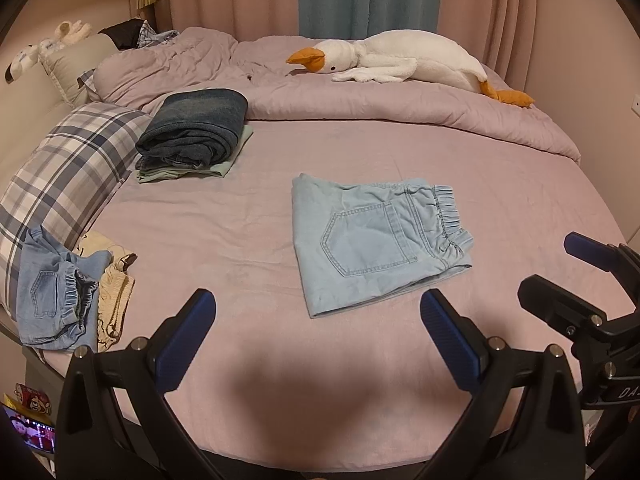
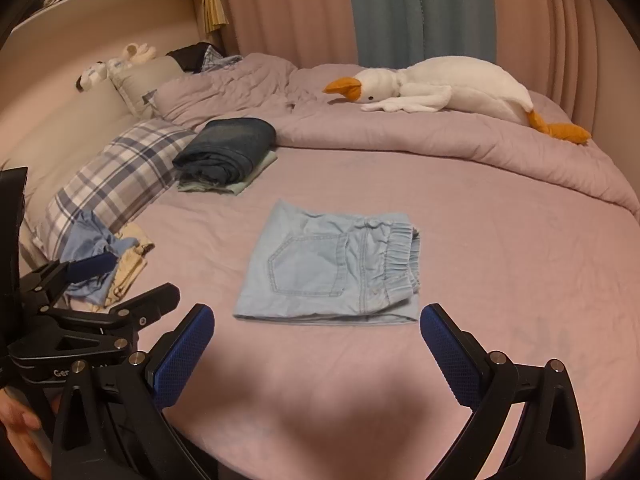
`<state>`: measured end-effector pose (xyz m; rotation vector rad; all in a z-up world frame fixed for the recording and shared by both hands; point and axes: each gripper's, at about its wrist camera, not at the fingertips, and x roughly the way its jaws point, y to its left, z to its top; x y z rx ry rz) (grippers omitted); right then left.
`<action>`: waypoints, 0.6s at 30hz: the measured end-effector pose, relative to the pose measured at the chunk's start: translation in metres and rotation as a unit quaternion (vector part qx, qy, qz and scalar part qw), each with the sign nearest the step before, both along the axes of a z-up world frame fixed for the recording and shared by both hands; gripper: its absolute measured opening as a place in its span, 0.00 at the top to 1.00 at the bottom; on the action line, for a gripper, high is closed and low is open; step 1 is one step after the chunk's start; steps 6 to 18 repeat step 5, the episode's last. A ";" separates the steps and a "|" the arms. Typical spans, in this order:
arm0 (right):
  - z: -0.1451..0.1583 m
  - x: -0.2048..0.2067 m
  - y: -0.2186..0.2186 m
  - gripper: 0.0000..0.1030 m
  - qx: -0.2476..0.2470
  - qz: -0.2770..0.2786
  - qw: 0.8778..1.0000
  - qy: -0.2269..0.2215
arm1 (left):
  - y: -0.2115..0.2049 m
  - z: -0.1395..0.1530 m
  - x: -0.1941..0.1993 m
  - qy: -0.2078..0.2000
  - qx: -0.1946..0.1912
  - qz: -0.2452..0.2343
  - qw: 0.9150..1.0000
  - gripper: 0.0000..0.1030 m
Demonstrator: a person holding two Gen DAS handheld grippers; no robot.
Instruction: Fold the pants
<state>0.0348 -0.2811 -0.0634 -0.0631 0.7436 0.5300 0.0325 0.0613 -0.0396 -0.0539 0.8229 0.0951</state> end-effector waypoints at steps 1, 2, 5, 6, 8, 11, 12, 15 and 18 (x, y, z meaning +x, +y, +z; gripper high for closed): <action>0.000 0.000 0.000 0.01 0.000 0.000 1.000 0.000 | 0.001 0.000 0.001 0.000 -0.001 0.000 1.000 0.01; 0.001 0.000 0.000 0.01 0.000 0.001 1.000 0.000 | 0.002 0.000 0.001 0.001 -0.001 0.000 1.000 0.01; 0.001 0.000 0.001 0.01 0.000 0.001 1.000 0.001 | 0.005 -0.001 0.003 0.002 0.000 0.000 1.000 0.01; 0.001 0.000 0.001 0.01 0.000 0.001 1.000 0.001 | 0.005 -0.001 0.003 0.002 0.000 0.000 1.000 0.01; 0.001 0.000 0.001 0.01 0.000 0.001 1.000 0.001 | 0.005 -0.001 0.003 0.002 0.000 0.000 1.000 0.01; 0.001 0.000 0.001 0.01 0.000 0.001 1.000 0.001 | 0.005 -0.001 0.003 0.002 0.000 0.000 1.000 0.01; 0.001 0.000 0.001 0.01 0.000 0.001 1.000 0.001 | 0.005 -0.001 0.003 0.002 0.000 0.000 1.000 0.01; 0.001 0.000 0.001 0.01 0.000 0.001 1.000 0.001 | 0.005 -0.001 0.003 0.002 0.000 0.000 1.000 0.01; 0.001 0.000 0.001 0.01 0.000 0.001 1.000 0.001 | 0.005 -0.001 0.003 0.002 0.000 0.000 1.000 0.01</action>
